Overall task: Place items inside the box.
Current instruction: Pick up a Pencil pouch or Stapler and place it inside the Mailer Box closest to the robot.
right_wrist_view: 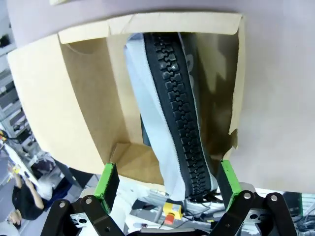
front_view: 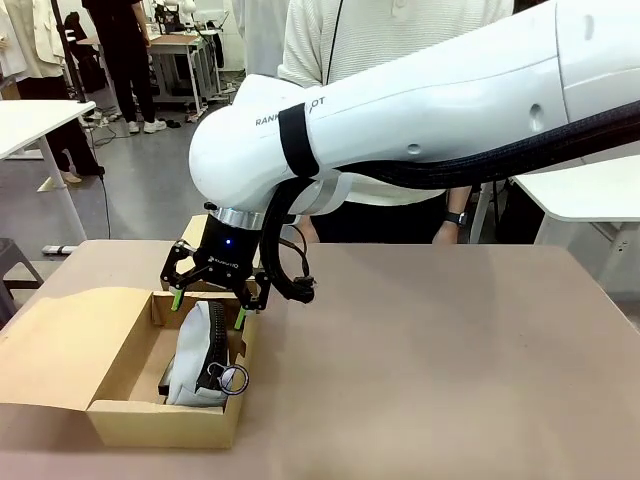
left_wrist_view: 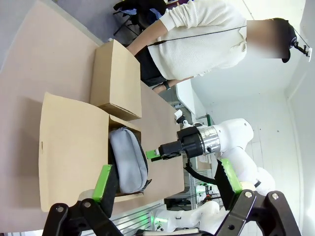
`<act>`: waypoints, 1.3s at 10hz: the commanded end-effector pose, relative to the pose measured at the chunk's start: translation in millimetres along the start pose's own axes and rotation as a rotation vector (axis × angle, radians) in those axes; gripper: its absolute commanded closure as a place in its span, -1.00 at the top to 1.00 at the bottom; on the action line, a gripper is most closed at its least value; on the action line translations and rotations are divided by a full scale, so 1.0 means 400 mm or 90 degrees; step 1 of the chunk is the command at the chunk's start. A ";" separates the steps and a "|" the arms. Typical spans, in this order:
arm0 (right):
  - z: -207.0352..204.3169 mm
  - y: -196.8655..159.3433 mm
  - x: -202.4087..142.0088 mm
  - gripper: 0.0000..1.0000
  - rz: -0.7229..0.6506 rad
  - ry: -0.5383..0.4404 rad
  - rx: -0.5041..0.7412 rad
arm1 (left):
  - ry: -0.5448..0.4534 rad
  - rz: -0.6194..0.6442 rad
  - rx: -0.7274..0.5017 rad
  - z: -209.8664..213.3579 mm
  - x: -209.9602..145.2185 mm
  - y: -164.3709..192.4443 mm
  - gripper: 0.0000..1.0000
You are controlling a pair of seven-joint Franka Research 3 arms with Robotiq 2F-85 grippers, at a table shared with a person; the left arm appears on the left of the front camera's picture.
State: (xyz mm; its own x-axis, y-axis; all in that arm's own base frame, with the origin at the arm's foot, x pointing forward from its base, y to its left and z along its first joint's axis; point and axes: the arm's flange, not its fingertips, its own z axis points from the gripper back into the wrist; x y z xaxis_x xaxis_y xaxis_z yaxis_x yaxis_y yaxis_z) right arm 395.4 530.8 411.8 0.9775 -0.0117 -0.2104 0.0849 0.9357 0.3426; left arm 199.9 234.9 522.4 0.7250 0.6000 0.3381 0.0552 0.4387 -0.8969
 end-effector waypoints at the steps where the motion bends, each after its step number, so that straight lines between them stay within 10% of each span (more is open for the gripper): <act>1: 0.026 -0.010 -0.015 1.00 0.098 0.097 -0.028 | -0.007 -0.009 -0.015 0.000 -0.001 -0.004 1.00; 2: 0.127 -0.126 0.004 1.00 0.132 0.194 0.072 | -0.007 -0.009 -0.015 0.000 -0.001 -0.004 1.00; 6: 0.416 -0.644 -0.072 1.00 0.165 0.141 0.357 | -0.007 -0.009 -0.015 0.000 -0.001 -0.004 1.00; 10: 0.406 -1.032 -0.281 1.00 0.247 -0.037 0.586 | -0.007 -0.009 -0.015 0.000 -0.001 -0.004 1.00; 13: 0.263 -1.160 -0.339 1.00 0.178 -0.088 0.666 | -0.007 -0.009 -0.015 0.000 -0.001 -0.004 1.00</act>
State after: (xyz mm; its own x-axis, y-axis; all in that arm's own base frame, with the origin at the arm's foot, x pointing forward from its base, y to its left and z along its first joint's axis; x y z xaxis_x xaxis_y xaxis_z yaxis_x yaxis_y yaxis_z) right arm 319.8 32.7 438.7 0.9932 0.0711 0.0924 -0.1052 0.2056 0.9730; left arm 199.4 235.1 522.4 0.7243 0.6004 0.3390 0.0559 0.4389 -0.8968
